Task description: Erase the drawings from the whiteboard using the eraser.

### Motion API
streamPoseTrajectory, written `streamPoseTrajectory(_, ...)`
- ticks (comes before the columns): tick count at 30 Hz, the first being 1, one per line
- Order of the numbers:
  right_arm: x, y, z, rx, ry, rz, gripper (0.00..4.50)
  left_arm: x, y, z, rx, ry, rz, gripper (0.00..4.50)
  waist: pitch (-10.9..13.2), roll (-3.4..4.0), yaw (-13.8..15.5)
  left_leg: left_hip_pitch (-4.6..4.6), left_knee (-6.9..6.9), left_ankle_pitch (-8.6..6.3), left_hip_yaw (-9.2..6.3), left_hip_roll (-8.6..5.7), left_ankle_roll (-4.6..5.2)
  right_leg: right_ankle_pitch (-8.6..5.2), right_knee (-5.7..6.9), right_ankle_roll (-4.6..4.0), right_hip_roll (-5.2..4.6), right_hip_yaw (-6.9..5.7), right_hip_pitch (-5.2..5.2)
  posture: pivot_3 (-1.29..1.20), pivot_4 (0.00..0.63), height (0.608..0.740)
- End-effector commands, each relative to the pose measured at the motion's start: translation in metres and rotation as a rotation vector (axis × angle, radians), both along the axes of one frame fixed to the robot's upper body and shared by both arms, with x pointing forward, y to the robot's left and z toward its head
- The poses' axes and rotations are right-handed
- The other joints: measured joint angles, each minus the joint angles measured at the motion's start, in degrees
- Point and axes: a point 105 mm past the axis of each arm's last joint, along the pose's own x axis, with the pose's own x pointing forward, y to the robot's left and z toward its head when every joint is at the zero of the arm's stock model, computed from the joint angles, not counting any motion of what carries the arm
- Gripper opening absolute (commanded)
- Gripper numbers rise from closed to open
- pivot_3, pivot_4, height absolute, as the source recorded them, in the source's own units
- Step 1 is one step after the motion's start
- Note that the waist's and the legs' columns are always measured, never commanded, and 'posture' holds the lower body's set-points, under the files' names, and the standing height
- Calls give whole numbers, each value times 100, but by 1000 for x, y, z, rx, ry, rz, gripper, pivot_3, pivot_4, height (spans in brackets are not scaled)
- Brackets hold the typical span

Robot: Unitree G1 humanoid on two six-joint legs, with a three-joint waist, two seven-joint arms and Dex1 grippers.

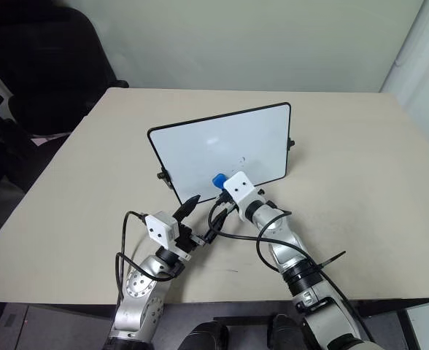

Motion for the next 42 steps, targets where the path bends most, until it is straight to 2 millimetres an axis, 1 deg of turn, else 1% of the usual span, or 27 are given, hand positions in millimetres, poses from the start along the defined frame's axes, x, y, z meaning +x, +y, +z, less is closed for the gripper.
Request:
streamPoseTrajectory(1,21,-30,33,98,-90,-168,812,-4,-1,12,-2,-44,-14,4500,1,0,6,0,0,1,0,0,-7,7,0,-4,0,0,0,0,150,740)
streamPoseTrajectory(3,26,-41,37,129,-93,-221,812,-4,-1,12,-4,-42,-17,4500,4,-3,9,-2,2,2,0,-1,-39,26,-1,-13,0,1,0,0,150,740)
streamPoseTrajectory(5,28,-49,43,152,-113,-252,812,-4,-1,12,-5,-42,-18,4500,12,-8,7,-2,4,21,0,-1,-43,43,-1,-30,0,1,1,0,150,740)
streamPoseTrajectory(6,29,-53,47,172,-122,-268,812,-4,-1,12,-5,-41,-19,4500,15,-9,7,-2,3,34,0,-1,-45,43,-1,-28,0,1,1,0,150,740)
streamPoseTrajectory(7,30,-57,50,191,-128,-282,812,-4,-1,12,-6,-41,-19,4500,16,-10,6,-2,3,38,0,0,-45,27,-1,0,0,1,1,0,150,740)
streamPoseTrajectory(9,32,-64,53,210,-135,-308,812,-3,-1,12,-7,-40,-20,4500,16,-10,5,-3,0,47,1,3,-45,23,0,6,0,1,2,0,150,740)
streamPoseTrajectory(11,32,-66,54,210,-137,-315,812,-3,0,12,-6,-40,-21,4500,16,-10,5,-5,-1,55,1,5,-46,22,0,7,0,1,1,0,150,740)
streamPoseTrajectory(13,32,-64,52,209,-130,-306,812,-3,-1,12,-6,-40,-21,4500,16,-10,5,-8,-2,60,1,6,-47,23,0,12,1,0,0,0,150,740)
streamPoseTrajectory(16,29,-51,52,210,-123,-261,812,-3,-1,12,-5,-41,-23,4500,16,-10,-14,-24,-2,52,2,6,-45,20,0,34,0,1,-9,0,150,740)
streamPoseTrajectory(17,28,-44,52,209,-121,-239,812,-3,-1,12,-4,-42,-23,4500,16,-10,-22,-30,-2,51,1,6,-39,26,0,27,0,0,-16,0,150,740)
streamPoseTrajectory(18,26,-36,53,205,-123,-209,812,-2,-1,12,-3,-42,-23,4500,16,-10,-32,-33,-1,50,2,6,-32,46,0,-5,0,0,-21,0,150,740)
streamPoseTrajectory(21,20,-13,54,191,-117,-126,812,-1,-1,12,0,-42,-22,4500,16,-10,-94,-35,-3,47,5,7,-28,48,-2,-9,1,0,-31,0,150,740)
streamPoseTrajectory(23,16,2,50,165,-107,-75,812,-1,-1,12,3,-43,-23,4500,16,-10,-132,-34,-6,47,6,10,-29,50,-2,-12,3,0,-35,0,150,740)
streamPoseTrajectory(27,5,25,46,132,-99,22,812,0,-1,12,7,-46,-22,4500,16,-9,-157,-31,-6,44,5,23,-41,53,-1,-17,18,0,-36,0,150,740)
streamPoseTrajectory(30,-3,38,46,123,-97,86,812,0,-1,13,9,-47,-21,4500,17,-8,-151,-34,-6,44,3,26,-55,50,-1,-12,21,0,-37,0,150,740)
streamPoseTrajectory(34,-7,47,45,108,-93,126,812,0,-1,13,10,-48,-20,4500,17,-8,-111,-45,-4,44,1,25,-57,52,-2,-15,20,0,-37,0,150,740)
streamPoseTrajectory(37,0,42,48,128,-90,86,812,0,0,13,11,-50,-18,4500,17,-8,-107,-46,-3,43,1,24,-55,55,-5,-20,20,0,-38,0,150,740)
streamPoseTrajectory(40,17,19,53,144,-95,-22,812,0,0,13,12,-48,-19,4500,17,-8,-107,-43,-5,43,1,25,-58,59,-4,-28,20,0,-40,0,150,740)
streamPoseTrajectory(42,24,6,54,148,-98,-72,812,0,-1,13,11,-47,-21,4500,17,-8,-93,-45,-6,52,-1,25,-72,65,-2,-36,20,-1,-40,0,150,740)
